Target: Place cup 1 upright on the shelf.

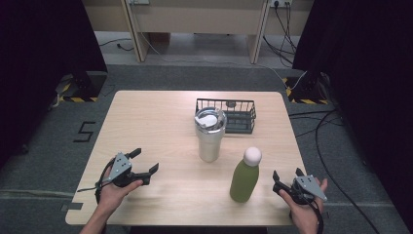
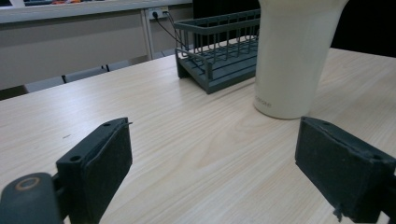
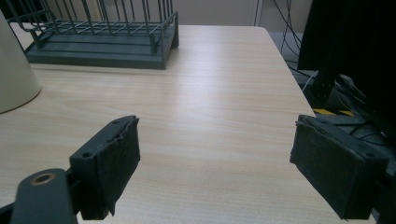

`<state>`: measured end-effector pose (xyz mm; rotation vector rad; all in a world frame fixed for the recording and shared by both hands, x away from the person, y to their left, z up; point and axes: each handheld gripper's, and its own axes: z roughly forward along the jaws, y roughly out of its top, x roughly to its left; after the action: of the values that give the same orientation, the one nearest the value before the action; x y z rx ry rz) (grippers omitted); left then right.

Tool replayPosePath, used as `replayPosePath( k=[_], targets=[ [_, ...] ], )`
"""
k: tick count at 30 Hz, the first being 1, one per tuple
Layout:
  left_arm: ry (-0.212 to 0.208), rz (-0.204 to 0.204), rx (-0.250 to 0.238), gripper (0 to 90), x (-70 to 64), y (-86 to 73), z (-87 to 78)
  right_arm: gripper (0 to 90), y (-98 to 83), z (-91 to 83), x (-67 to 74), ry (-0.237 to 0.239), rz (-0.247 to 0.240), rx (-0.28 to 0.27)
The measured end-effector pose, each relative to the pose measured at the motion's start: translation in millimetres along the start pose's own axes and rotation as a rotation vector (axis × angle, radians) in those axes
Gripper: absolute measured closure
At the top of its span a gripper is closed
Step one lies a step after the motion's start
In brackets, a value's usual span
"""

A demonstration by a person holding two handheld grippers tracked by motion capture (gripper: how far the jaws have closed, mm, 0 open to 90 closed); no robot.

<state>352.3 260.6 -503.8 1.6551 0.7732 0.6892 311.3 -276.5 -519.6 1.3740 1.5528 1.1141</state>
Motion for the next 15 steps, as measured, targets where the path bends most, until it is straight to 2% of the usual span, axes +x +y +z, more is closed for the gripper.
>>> replayPosePath(
  k=[4, 15],
  targets=[
    [-0.033, 0.013, -0.011, 9.1, -5.8, 6.7, 6.8, 15.4, 2.4, 0.6, 1.7, 0.002, -0.001, -0.016],
    [-0.068, 0.017, -0.016, 6.6, -14.2, 13.0, 17.3, 15.4, 2.4, 0.3, 3.7, 0.004, -0.016, -0.017]
  ],
)
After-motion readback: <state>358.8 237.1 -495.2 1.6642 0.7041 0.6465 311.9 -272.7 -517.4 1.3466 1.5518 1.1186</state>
